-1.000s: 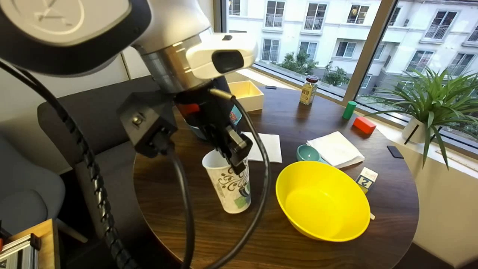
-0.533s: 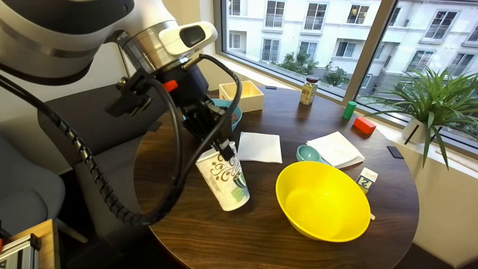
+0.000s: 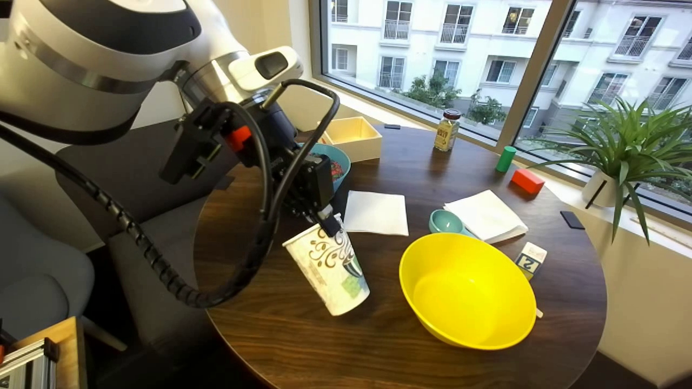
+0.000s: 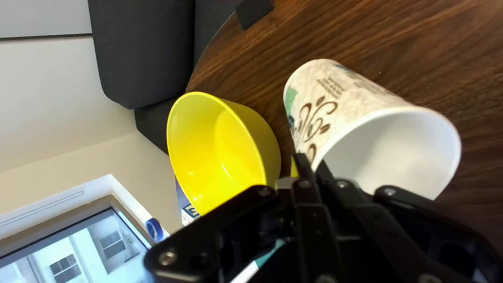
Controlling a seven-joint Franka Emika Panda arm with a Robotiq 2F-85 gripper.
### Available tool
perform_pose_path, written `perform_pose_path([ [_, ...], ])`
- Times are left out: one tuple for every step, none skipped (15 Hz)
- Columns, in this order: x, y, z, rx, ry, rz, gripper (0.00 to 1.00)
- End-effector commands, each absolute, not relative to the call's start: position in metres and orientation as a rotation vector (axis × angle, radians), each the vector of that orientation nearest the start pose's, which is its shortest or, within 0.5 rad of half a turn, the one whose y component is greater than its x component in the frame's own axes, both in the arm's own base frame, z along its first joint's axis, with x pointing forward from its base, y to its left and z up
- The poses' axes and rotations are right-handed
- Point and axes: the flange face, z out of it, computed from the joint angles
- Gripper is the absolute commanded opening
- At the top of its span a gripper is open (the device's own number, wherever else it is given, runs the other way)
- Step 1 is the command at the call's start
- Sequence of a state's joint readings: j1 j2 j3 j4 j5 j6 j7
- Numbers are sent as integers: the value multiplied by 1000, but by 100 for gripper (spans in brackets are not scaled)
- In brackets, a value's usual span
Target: Turn the paper cup over
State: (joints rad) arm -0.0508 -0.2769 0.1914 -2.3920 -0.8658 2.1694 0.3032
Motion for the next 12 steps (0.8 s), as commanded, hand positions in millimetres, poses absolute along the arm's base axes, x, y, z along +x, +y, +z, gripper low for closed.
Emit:
perform_pose_path([
  [472, 43, 423, 2360, 389, 222, 2],
  [474, 44, 420, 2372, 389, 215, 2],
  [476, 46, 419, 2377, 382, 219, 29],
  [477, 47, 419, 2381, 384, 222, 29],
  [478, 47, 419, 2388, 381, 220, 36],
  [479, 46, 418, 2393, 377, 221, 43],
  [480, 46, 417, 2398, 373, 220, 51],
  [481, 45, 417, 2405, 369, 221, 58],
  [482, 44, 417, 2412, 364, 223, 67],
  [483, 44, 418, 2418, 358, 227, 74],
  [484, 43, 419, 2424, 351, 231, 81],
  [485, 42, 421, 2429, 345, 236, 89],
])
